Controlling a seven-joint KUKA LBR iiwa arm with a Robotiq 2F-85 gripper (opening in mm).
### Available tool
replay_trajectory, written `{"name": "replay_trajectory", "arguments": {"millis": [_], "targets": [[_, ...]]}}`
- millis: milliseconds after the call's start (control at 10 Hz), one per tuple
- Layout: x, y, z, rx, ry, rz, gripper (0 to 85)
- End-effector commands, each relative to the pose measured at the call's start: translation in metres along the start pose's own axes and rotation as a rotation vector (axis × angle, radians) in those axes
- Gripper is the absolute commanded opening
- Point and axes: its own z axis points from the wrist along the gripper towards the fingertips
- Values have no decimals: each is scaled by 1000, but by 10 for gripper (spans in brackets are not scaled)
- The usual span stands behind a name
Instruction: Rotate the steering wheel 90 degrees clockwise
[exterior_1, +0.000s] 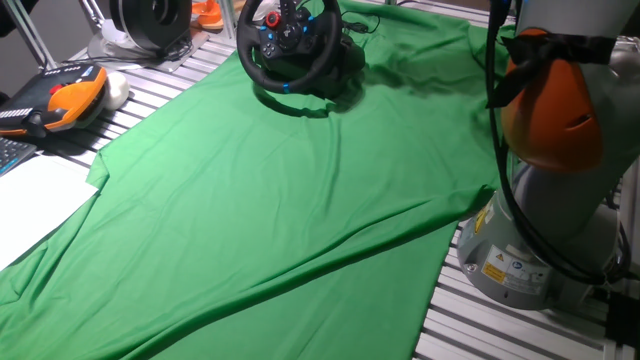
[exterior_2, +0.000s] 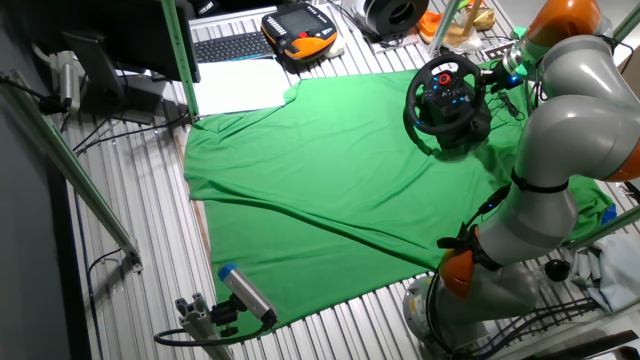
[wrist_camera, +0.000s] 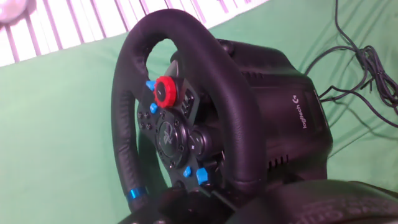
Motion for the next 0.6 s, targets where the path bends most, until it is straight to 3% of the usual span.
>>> {"name": "replay_trajectory", "arguments": {"millis": [0,500], "targets": [[0,0,0,0,2,0,340],[2,4,3,-5,7,3,340]]}}
